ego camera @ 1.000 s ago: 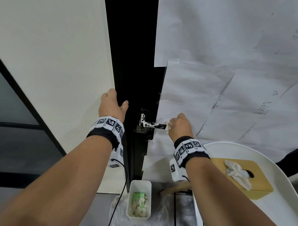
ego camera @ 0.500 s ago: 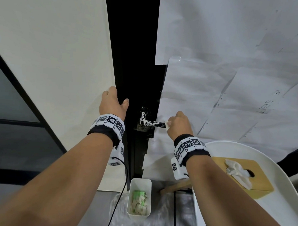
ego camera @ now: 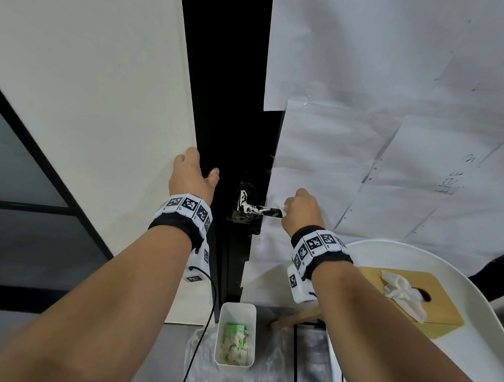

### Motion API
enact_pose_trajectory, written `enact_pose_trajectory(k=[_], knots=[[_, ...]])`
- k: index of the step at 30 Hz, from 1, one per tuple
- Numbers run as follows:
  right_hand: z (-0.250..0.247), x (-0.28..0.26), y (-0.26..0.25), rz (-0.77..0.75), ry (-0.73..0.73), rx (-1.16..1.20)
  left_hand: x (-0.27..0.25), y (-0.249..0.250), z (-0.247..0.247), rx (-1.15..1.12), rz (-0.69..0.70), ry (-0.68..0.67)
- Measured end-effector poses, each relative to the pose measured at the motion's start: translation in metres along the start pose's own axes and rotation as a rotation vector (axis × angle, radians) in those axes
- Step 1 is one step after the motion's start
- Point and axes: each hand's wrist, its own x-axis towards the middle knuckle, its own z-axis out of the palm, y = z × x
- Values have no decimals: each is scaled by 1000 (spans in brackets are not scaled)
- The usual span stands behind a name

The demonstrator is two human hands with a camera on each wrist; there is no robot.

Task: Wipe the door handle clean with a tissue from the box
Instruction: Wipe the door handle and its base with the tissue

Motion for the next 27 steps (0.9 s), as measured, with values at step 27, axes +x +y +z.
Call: enact_pose_trajectory(k=[27], knots=[[-6, -8, 6, 30, 11, -19, 2, -1, 1, 4, -10, -12]])
